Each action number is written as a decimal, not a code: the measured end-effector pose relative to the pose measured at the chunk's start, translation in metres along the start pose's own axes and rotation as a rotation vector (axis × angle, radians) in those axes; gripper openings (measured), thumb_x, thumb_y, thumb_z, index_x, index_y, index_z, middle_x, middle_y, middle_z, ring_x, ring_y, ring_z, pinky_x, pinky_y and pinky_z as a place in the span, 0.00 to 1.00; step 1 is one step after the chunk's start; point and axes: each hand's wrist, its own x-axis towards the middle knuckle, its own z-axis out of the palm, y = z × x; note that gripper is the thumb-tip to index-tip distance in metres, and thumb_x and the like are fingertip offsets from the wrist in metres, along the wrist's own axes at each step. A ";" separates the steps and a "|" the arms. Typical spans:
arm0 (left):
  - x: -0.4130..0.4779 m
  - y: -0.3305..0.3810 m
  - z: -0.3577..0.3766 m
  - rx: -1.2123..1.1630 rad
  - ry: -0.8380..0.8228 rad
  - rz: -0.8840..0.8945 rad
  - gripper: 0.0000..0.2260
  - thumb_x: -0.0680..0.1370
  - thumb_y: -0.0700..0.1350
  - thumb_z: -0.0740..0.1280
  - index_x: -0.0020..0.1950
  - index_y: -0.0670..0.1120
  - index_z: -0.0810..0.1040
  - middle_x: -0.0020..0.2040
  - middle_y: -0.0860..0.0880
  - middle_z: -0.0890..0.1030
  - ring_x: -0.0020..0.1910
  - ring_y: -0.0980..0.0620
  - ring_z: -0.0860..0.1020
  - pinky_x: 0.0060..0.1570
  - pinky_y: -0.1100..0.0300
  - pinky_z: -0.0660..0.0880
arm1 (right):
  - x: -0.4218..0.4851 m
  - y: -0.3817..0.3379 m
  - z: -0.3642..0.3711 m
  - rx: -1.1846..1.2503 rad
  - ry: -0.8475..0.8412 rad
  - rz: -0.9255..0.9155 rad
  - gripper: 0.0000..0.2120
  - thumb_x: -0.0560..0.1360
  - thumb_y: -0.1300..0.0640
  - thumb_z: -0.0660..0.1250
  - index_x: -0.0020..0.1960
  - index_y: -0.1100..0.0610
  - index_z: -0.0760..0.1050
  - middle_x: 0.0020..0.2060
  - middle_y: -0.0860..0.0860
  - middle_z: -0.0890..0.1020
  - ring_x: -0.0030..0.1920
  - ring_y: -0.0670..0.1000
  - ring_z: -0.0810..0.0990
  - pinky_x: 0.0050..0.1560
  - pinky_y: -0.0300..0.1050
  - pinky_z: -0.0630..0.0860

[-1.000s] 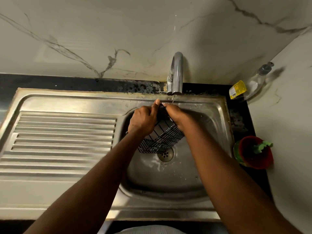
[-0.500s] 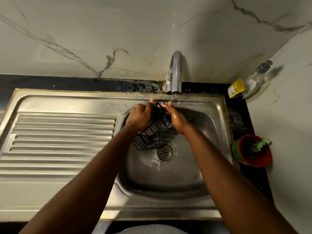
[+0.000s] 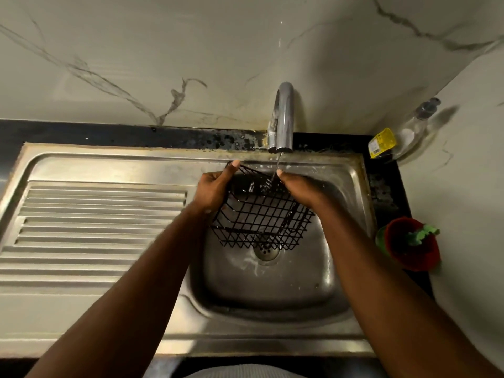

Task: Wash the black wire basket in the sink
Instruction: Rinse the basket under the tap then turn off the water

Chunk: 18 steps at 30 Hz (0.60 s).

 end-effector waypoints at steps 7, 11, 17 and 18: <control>0.007 -0.008 0.000 -0.112 -0.135 -0.235 0.23 0.82 0.65 0.62 0.66 0.50 0.82 0.54 0.48 0.88 0.47 0.50 0.83 0.39 0.59 0.74 | -0.032 -0.029 0.055 0.070 0.427 -0.401 0.26 0.86 0.44 0.47 0.59 0.55 0.79 0.46 0.55 0.83 0.44 0.54 0.81 0.46 0.50 0.77; 0.008 -0.015 -0.003 -0.266 -0.191 -0.340 0.25 0.80 0.63 0.67 0.68 0.45 0.80 0.40 0.49 0.83 0.32 0.54 0.78 0.29 0.63 0.72 | -0.037 -0.015 0.080 -0.144 0.709 -0.562 0.24 0.84 0.44 0.48 0.60 0.55 0.78 0.56 0.53 0.82 0.56 0.55 0.79 0.59 0.57 0.73; 0.015 -0.009 0.003 -0.301 -0.260 -0.504 0.21 0.79 0.64 0.68 0.57 0.47 0.80 0.32 0.52 0.75 0.25 0.56 0.69 0.23 0.65 0.64 | -0.040 -0.003 0.040 -0.140 0.439 -0.747 0.24 0.83 0.37 0.53 0.61 0.53 0.77 0.54 0.51 0.82 0.52 0.50 0.80 0.55 0.49 0.76; 0.016 -0.007 0.006 -0.303 -0.250 -0.516 0.21 0.79 0.63 0.69 0.59 0.46 0.81 0.32 0.52 0.76 0.25 0.56 0.70 0.22 0.65 0.65 | -0.034 0.004 0.029 -0.124 0.347 -0.716 0.25 0.83 0.36 0.53 0.64 0.52 0.76 0.57 0.52 0.83 0.55 0.51 0.80 0.56 0.48 0.77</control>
